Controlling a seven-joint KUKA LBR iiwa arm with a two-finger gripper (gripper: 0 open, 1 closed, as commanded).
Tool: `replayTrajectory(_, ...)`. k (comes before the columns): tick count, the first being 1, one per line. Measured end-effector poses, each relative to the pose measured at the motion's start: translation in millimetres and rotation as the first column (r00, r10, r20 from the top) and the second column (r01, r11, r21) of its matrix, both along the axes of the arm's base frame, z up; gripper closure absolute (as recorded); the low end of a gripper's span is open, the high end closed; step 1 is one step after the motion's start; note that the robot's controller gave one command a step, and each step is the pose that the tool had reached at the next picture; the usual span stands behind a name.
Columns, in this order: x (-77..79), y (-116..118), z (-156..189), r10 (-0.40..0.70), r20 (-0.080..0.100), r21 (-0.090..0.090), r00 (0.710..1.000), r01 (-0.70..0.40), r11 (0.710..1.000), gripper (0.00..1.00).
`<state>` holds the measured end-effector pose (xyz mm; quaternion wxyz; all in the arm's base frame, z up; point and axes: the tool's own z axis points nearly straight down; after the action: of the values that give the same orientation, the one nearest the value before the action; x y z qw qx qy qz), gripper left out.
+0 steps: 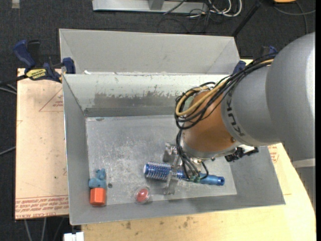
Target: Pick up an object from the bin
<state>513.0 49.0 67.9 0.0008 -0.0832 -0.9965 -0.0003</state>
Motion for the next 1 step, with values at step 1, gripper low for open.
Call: replayTrajectory(1, 0.4, 0.3, -0.1, 0.0, 0.001, 0.001, 1.0, 0.0, 1.0, 0.0)
